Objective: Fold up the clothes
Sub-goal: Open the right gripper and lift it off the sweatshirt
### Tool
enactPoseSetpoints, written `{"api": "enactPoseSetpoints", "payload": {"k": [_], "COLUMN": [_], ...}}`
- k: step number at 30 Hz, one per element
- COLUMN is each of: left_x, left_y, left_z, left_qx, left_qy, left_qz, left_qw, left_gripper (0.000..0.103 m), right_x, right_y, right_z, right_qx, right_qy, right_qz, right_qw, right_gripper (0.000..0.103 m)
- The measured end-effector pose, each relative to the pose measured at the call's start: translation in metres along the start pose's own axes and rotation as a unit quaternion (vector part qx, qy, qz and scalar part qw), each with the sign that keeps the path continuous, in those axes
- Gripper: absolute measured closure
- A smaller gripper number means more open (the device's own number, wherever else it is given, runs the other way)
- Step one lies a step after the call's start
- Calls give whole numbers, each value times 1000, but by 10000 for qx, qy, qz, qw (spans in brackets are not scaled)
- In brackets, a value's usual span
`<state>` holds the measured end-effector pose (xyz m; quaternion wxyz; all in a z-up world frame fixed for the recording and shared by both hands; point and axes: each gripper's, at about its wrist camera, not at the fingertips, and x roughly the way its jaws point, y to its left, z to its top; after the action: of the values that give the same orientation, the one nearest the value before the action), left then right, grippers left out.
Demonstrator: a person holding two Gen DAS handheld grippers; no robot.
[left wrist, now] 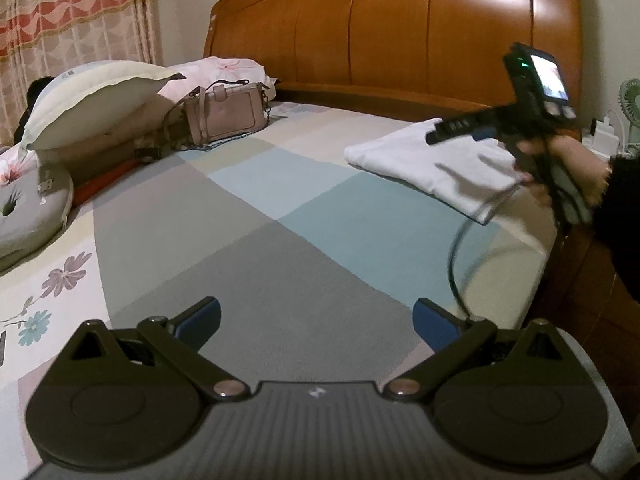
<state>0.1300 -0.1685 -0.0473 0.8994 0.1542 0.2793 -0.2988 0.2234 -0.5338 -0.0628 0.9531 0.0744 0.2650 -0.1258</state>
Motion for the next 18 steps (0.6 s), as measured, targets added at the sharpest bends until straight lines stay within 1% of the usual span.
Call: {"api": "enactPoseSetpoints", "payload": {"k": [1, 2, 4, 5, 6, 9, 12, 14, 16, 18], "left_x": [1, 2, 4, 4, 4, 7, 14, 18, 24, 27], "left_y": [1, 3, 6, 8, 10, 14, 17, 19, 23, 26], "left_z": [1, 1, 1, 0, 0, 0, 3, 3, 3, 2], "left_qx": [-9, -23, -63, -78, -93, -126, -181, -240, -289, -314], "left_qy": [9, 16, 28, 31, 35, 22, -12, -4, 52, 96], "left_qz": [1, 8, 34, 32, 30, -3, -22, -33, -55, -43], "left_qw": [10000, 10000, 10000, 10000, 9999, 9999, 9998, 9997, 9996, 9995], "left_gripper": [1, 1, 1, 1, 1, 1, 1, 1, 1, 1], "right_x": [10, 21, 42, 47, 49, 43, 56, 72, 95, 115], "right_y": [-3, -6, -9, -9, -9, -17, -29, -36, -42, -46], "right_z": [4, 6, 6, 5, 5, 16, 36, 46, 53, 55], "right_qx": [23, 19, -63, -132, -199, -118, 63, 226, 477, 677], "right_qy": [17, 130, 508, 630, 647, 353, 224, 277, 442, 581], "right_qz": [-14, -46, -116, -105, -82, 177, 243, 314, 405, 356], "right_qw": [10000, 9999, 9986, 9979, 9977, 9991, 9994, 9989, 9971, 9954], "right_gripper": [7, 5, 4, 4, 4, 3, 1, 1, 1, 0]}}
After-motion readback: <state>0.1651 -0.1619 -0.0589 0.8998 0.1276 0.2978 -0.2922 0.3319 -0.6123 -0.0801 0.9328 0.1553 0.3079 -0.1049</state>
